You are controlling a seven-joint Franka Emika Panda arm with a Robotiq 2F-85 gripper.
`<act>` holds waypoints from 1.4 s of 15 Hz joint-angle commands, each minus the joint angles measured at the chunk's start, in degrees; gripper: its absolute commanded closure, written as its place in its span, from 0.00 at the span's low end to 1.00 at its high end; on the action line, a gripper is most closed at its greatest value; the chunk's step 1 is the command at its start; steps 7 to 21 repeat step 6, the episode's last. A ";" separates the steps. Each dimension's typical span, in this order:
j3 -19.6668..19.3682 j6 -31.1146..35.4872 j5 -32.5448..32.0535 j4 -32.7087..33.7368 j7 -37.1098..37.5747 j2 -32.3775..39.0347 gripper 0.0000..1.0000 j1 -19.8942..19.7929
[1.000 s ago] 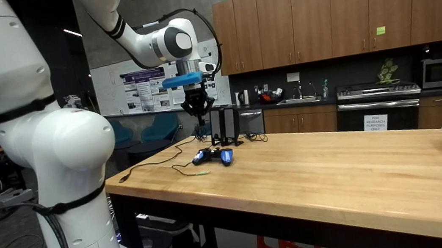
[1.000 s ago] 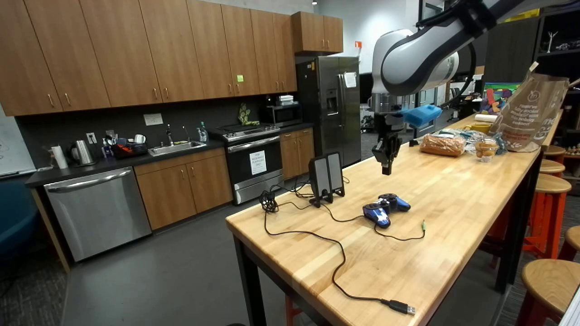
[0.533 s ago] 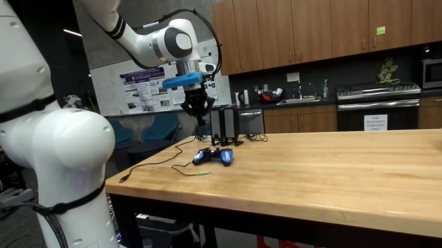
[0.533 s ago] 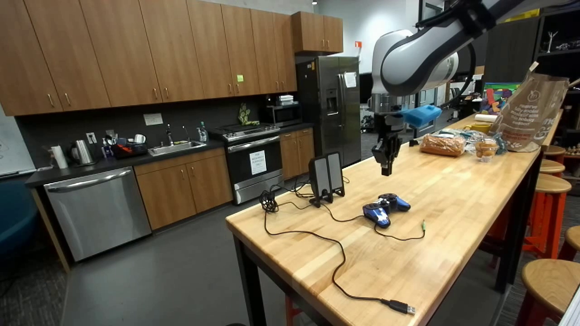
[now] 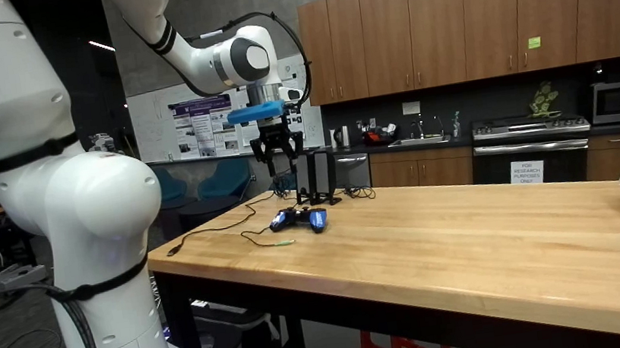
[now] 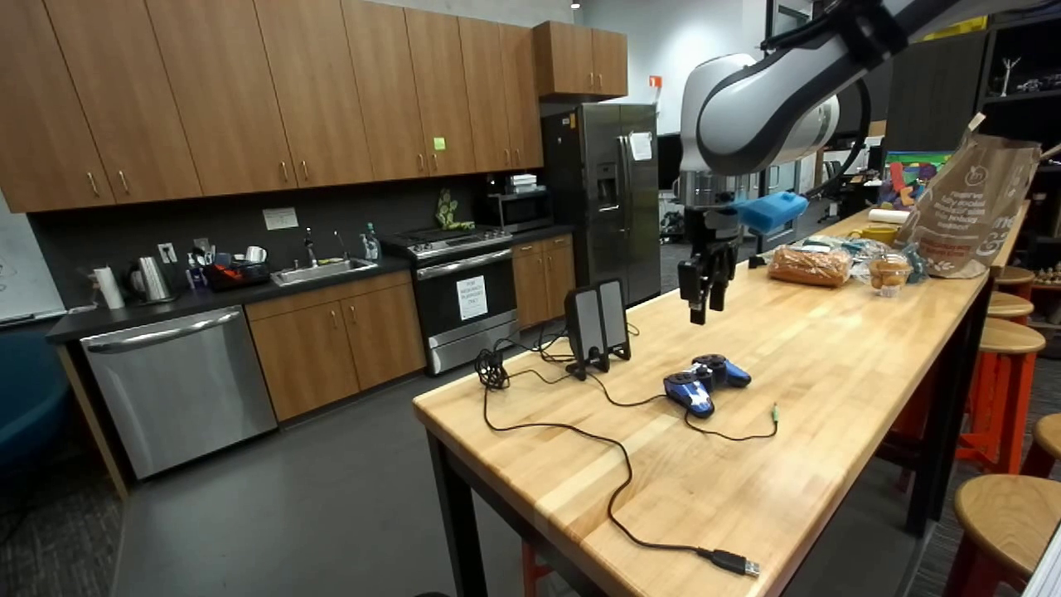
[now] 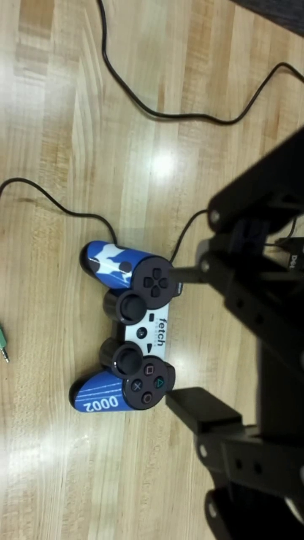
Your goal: Press a button on the gamepad
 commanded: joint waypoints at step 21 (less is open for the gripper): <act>-0.59 -0.86 0.66 -0.38 -0.33 -1.73 0.00 0.26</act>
